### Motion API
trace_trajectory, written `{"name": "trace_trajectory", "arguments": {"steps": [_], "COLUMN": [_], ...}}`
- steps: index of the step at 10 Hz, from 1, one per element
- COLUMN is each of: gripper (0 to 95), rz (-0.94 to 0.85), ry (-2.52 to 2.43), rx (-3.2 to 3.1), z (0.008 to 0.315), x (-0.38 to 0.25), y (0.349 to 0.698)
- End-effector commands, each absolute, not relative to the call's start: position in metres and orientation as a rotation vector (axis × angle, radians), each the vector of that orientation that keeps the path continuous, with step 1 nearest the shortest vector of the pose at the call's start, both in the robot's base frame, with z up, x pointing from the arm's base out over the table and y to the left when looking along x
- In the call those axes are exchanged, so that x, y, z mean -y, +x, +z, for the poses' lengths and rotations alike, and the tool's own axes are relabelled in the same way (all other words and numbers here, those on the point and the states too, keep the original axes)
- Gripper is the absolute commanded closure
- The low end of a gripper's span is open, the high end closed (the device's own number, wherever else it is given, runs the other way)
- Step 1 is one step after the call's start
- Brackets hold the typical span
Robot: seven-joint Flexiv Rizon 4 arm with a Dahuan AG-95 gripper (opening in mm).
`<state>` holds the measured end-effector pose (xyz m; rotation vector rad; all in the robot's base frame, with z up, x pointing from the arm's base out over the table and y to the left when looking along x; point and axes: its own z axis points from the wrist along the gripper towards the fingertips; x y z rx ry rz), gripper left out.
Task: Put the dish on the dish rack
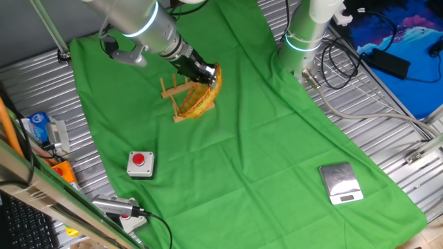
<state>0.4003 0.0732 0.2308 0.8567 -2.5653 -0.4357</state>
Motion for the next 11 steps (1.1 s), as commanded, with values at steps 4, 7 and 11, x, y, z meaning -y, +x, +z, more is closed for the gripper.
{"name": "trace_trajectory", "arguments": {"steps": [4,7,11], "gripper": [95.0,95.0,95.0], "rz": [-0.429,-0.403,-0.376], "ry": [0.825,0.739,0.640], "rx": [2.594,2.636,2.736], "z": [0.2314,0.2314,0.2314], "x": [-0.0745,-0.0745,-0.0745], "y": [0.4008,0.4008,0.4008]}}
